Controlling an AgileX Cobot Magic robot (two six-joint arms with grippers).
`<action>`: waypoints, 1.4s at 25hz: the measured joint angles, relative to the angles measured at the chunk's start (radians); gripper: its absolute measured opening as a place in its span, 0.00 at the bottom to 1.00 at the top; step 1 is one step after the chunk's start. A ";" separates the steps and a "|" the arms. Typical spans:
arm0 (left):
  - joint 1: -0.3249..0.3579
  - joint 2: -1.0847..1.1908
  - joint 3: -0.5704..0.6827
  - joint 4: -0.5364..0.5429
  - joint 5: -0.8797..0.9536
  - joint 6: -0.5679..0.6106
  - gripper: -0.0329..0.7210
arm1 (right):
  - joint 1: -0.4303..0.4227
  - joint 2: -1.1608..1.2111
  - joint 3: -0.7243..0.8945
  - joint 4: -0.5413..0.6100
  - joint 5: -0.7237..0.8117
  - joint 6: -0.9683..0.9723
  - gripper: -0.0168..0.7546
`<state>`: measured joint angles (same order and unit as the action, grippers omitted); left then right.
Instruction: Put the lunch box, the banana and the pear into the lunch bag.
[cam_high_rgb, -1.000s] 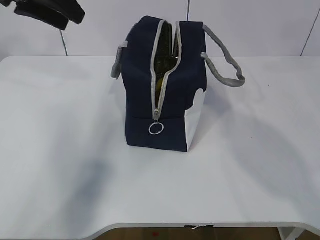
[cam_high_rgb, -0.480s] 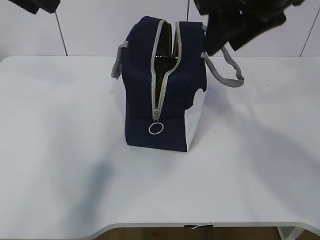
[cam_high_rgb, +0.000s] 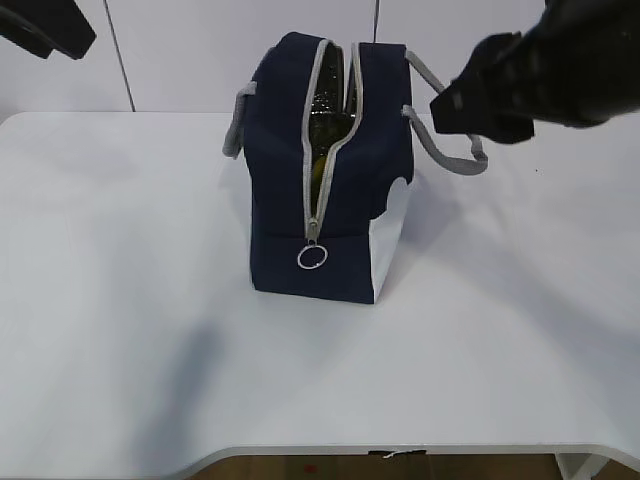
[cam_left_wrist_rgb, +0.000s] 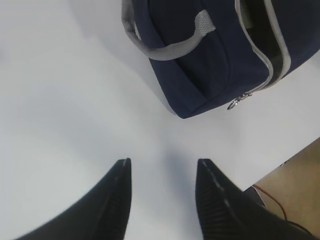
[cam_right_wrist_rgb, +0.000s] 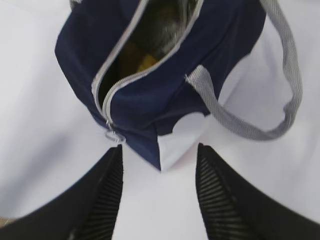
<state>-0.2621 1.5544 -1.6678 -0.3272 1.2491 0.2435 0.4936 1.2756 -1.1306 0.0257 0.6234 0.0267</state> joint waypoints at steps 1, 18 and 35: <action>0.000 0.000 0.000 0.002 0.000 0.000 0.47 | 0.000 -0.027 0.055 0.000 -0.073 -0.027 0.52; 0.000 0.000 0.000 -0.012 0.000 -0.034 0.45 | 0.004 0.011 0.471 -0.007 -0.759 -0.090 0.51; 0.000 0.000 0.000 -0.034 0.000 -0.052 0.45 | 0.004 0.407 0.695 -0.369 -1.601 0.136 0.50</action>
<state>-0.2621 1.5544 -1.6678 -0.3615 1.2491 0.1913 0.4975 1.6825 -0.4352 -0.3434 -0.9779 0.1628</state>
